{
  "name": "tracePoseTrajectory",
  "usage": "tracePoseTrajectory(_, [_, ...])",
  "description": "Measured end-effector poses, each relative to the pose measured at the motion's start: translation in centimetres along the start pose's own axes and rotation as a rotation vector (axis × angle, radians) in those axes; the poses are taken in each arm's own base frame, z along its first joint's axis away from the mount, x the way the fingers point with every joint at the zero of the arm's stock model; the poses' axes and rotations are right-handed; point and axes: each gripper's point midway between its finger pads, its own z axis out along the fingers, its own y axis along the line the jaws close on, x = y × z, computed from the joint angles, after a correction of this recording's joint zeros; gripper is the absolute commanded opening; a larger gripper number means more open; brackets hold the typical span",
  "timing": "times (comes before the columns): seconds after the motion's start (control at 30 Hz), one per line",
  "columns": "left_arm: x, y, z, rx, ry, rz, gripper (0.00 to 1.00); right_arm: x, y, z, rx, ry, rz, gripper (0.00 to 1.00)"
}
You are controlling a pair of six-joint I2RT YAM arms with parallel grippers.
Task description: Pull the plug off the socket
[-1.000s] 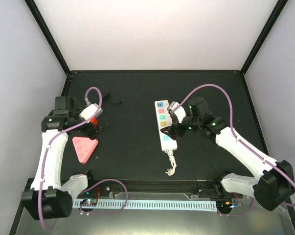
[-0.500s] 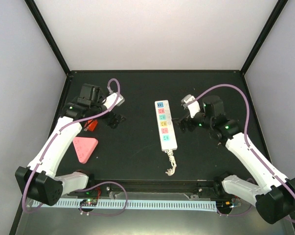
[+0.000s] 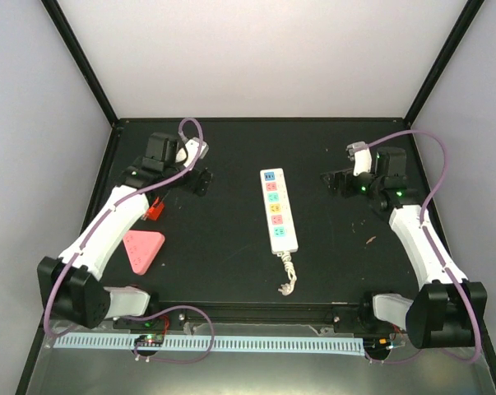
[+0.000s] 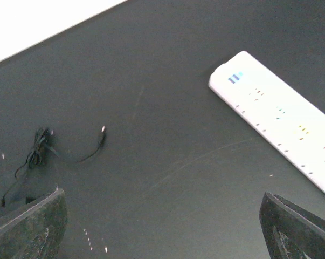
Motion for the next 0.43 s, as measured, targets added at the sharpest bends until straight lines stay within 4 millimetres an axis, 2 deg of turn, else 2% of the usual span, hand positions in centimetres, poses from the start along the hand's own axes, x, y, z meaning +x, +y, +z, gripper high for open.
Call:
tracePoseTrajectory(0.2, [2.5,1.3,3.4,-0.050,0.124,-0.059,0.99,0.1,-0.2,0.6,-0.015,-0.017,0.033,1.00])
tracePoseTrajectory(0.43, [2.0,1.7,3.4,-0.069,0.123,-0.075,0.99,0.6,-0.2,0.9,-0.021,-0.020,0.047,1.00])
